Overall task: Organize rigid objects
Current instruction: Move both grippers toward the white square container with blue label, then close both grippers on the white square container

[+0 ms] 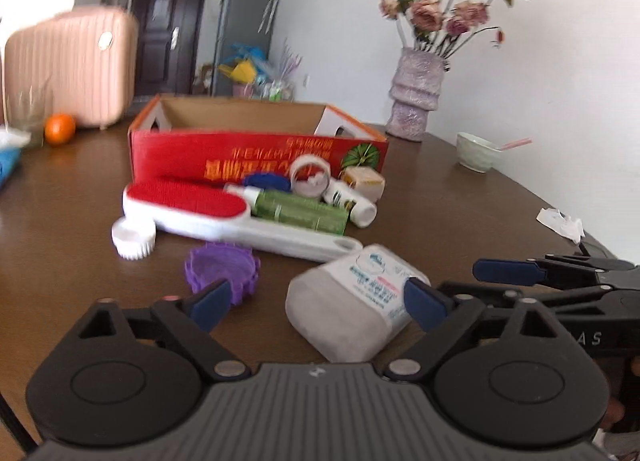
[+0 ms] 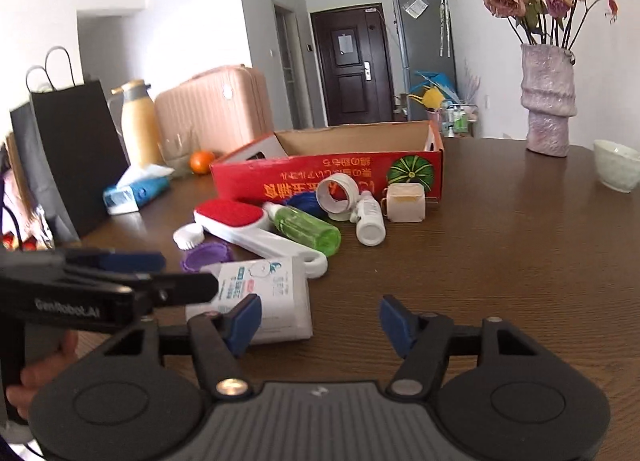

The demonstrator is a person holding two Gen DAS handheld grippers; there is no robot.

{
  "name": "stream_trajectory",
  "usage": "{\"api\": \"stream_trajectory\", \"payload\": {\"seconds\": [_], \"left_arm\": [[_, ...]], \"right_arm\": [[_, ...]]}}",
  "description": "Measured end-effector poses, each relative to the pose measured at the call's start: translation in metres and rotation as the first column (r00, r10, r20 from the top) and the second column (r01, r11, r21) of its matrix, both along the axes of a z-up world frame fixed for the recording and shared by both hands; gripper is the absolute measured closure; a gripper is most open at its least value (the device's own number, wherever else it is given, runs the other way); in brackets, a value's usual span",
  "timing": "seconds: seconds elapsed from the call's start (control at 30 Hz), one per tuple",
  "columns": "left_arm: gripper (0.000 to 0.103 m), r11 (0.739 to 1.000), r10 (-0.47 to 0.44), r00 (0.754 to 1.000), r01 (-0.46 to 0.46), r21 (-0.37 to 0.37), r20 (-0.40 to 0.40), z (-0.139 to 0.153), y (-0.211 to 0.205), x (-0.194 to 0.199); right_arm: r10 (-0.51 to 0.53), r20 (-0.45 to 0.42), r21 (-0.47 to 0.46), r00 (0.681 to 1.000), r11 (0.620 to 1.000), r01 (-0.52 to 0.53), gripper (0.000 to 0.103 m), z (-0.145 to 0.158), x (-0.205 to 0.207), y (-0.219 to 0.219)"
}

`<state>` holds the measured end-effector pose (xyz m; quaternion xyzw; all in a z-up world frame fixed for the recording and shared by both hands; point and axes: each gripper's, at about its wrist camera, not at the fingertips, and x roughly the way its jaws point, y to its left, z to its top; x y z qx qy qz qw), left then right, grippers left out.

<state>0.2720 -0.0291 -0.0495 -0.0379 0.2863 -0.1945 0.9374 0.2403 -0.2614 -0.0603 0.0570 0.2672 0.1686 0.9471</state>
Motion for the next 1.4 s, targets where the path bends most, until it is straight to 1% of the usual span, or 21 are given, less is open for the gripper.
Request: {"api": "stream_trajectory", "payload": {"seconds": [0.1,0.17,0.23,0.27,0.33,0.4,0.43,0.5,0.6,0.7,0.8,0.9,0.93,0.97,1.0,1.03,1.13,1.2,1.3,1.37,1.4], "left_arm": [[0.038,0.998,0.016,0.998,-0.020,-0.061,-0.060,-0.002,0.006,0.005],[0.041,0.997,0.020,0.997,-0.026,-0.079,-0.076,-0.002,0.005,0.008],[0.033,0.995,0.047,0.995,-0.054,-0.080,-0.092,-0.002,0.004,0.010],[0.026,0.995,0.061,0.993,-0.069,-0.075,-0.102,-0.003,0.003,0.011],[0.017,0.994,0.061,0.991,-0.071,-0.084,-0.121,-0.005,0.003,0.015],[0.010,0.987,0.083,0.985,-0.102,-0.124,-0.153,-0.010,0.006,0.021],[0.010,0.981,0.089,0.981,-0.116,-0.154,-0.171,-0.014,0.008,0.023],[0.010,0.970,0.095,0.975,-0.136,-0.202,-0.201,-0.019,0.012,0.027],[0.007,0.973,0.115,0.974,-0.150,-0.176,-0.194,-0.017,0.010,0.028],[0.000,0.976,0.117,0.970,-0.152,-0.154,-0.215,-0.016,0.007,0.031],[0.000,0.979,0.111,0.965,-0.147,-0.140,-0.237,-0.014,0.006,0.035],[0.000,0.981,0.104,0.957,-0.143,-0.129,-0.272,-0.012,0.005,0.038],[0.000,0.981,0.094,0.955,-0.138,-0.139,-0.282,-0.011,0.006,0.038],[0.000,0.979,0.091,0.952,-0.140,-0.150,-0.293,-0.011,0.007,0.039],[0.000,0.978,0.098,0.949,-0.148,-0.149,-0.300,-0.011,0.008,0.039],[0.000,0.977,0.106,0.947,-0.156,-0.144,-0.302,-0.011,0.007,0.039],[0.000,0.976,0.125,0.942,-0.174,-0.134,-0.311,-0.010,0.008,0.039],[0.000,0.980,0.125,0.939,-0.167,-0.109,-0.320,-0.008,0.006,0.040],[0.000,0.974,0.137,0.932,-0.188,-0.124,-0.335,-0.008,0.007,0.041],[0.000,0.968,0.137,0.930,-0.198,-0.153,-0.341,-0.009,0.011,0.040],[0.000,0.964,0.134,0.929,-0.203,-0.172,-0.346,-0.009,0.013,0.040]], "right_arm": [[0.023,-0.059,0.104,0.998,0.994,-0.017,0.037,-0.005,0.023,-0.005],[0.032,-0.124,0.204,0.992,0.979,-0.006,0.037,-0.011,0.038,-0.005],[0.041,-0.167,0.252,0.985,0.968,0.002,0.038,-0.015,0.049,-0.005],[0.056,-0.178,0.277,0.982,0.961,-0.005,0.041,-0.016,0.054,-0.007],[0.085,-0.217,0.351,0.973,0.936,-0.003,0.045,-0.023,0.059,-0.013],[0.072,-0.248,0.420,0.966,0.907,0.040,0.047,-0.032,0.062,-0.016],[0.062,-0.246,0.436,0.967,0.898,0.054,0.047,-0.035,0.060,-0.017],[0.038,-0.229,0.441,0.973,0.895,0.068,0.045,-0.039,0.056,-0.016],[0.026,-0.210,0.433,0.977,0.899,0.069,0.043,-0.040,0.056,-0.014],[0.034,-0.214,0.430,0.976,0.901,0.063,0.043,-0.039,0.061,-0.016],[0.076,-0.251,0.409,0.965,0.912,0.034,0.042,-0.033,0.071,-0.019],[0.109,-0.287,0.352,0.952,0.936,-0.001,0.032,-0.024,0.082,-0.020],[0.100,-0.299,0.343,0.949,0.939,0.010,0.022,-0.022,0.084,-0.022],[0.072,-0.308,0.328,0.949,0.944,0.035,0.006,-0.019,0.084,-0.025],[0.054,-0.309,0.312,0.950,0.949,0.047,0.000,-0.016,0.084,-0.027],[0.057,-0.307,0.290,0.950,0.956,0.036,0.000,-0.014,0.085,-0.027],[0.060,-0.378,0.223,0.924,0.975,0.027,0.000,-0.008,0.093,-0.025],[0.119,-0.388,0.266,0.914,0.964,-0.012,0.000,-0.007,0.098,-0.025],[0.177,-0.376,0.395,0.909,0.919,-0.015,0.000,-0.010,0.099,-0.031],[0.273,-0.399,0.459,0.875,0.886,-0.068,0.000,-0.016,0.106,-0.033],[0.301,-0.412,0.466,0.860,0.881,-0.085,0.000,-0.018,0.108,-0.032]]}}
